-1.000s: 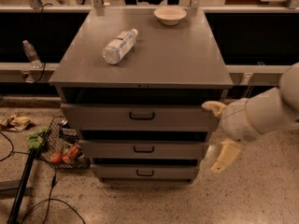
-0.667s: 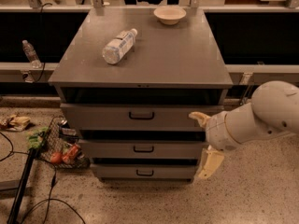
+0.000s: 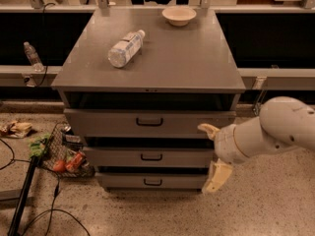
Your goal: Open middle drawer
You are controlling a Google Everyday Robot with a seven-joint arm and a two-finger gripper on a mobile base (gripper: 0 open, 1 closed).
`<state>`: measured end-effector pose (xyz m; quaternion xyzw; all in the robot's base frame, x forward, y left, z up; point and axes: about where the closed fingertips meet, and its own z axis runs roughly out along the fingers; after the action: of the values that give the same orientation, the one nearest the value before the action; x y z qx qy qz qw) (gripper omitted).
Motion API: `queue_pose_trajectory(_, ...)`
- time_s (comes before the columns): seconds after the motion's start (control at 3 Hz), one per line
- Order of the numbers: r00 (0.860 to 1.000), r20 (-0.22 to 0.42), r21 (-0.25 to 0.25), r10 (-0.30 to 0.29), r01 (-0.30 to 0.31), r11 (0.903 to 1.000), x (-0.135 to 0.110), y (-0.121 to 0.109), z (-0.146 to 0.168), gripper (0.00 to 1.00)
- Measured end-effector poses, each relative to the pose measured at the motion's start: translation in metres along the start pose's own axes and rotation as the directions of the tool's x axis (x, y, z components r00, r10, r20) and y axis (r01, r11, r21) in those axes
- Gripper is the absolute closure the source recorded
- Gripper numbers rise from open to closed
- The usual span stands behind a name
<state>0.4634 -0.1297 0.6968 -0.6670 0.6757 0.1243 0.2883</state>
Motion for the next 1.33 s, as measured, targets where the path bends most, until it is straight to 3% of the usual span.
queue_pose_trajectory(0.33, 0.998, -0.024, 0.029, 0.061, -0.06, 0.9978, 0.044, 0.005, 0.032, 0.0)
queue_pose_trajectory(0.67, 0.996, -0.035, 0.069, 0.085, -0.082, 0.9942, 0.077, -0.001, 0.058, 0.0)
queue_pose_trajectory(1.0, 0.994, -0.064, 0.07, 0.085, -0.08, 0.9943, 0.106, -0.008, 0.087, 0.0)
queue_pose_trajectory(1.33, 0.995, -0.074, 0.037, 0.073, -0.07, 0.9969, 0.125, -0.008, 0.121, 0.0)
